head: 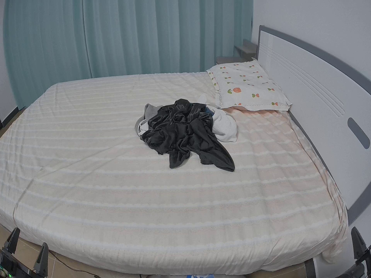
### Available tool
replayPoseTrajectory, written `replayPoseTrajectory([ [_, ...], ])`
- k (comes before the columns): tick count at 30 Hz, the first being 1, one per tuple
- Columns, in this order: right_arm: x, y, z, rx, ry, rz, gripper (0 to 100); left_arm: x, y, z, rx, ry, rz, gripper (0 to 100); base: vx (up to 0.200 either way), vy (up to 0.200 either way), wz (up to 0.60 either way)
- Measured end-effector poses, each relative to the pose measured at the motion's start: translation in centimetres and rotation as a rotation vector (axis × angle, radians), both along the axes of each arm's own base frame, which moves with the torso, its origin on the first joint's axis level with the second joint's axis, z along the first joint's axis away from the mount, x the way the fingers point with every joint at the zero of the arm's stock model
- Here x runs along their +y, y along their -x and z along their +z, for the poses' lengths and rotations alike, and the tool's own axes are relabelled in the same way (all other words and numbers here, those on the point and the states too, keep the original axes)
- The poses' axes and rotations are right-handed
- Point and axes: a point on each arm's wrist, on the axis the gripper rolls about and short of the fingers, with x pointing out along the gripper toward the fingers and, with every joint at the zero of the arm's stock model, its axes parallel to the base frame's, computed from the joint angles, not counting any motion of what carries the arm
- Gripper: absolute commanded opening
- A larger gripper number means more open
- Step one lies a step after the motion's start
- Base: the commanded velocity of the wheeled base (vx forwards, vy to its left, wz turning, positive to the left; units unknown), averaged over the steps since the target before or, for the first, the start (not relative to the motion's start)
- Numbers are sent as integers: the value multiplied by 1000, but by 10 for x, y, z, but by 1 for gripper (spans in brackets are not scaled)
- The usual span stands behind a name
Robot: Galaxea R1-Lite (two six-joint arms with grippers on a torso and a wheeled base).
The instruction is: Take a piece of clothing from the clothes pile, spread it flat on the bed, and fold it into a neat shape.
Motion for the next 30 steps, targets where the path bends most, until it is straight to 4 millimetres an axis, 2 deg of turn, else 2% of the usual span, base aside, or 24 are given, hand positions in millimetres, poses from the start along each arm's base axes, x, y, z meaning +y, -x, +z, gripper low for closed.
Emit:
replayPoseTrajectory([
  [6,1,-19,20,126,-11,59,100,0,0,0,0,-1,-1,100,0,0,0],
  [14,5,-73,42,282,-35,120,100,0,0,0,0,-2,-1,100,0,0,0],
  [20,11,-128,47,366,-62,147,100,0,0,0,0,-2,-3,100,0,0,0],
  [27,23,-200,41,425,-107,121,100,0,0,0,0,-2,-5,100,0,0,0],
  [30,33,-241,34,444,-135,97,100,0,0,0,0,-3,-7,100,0,0,0],
])
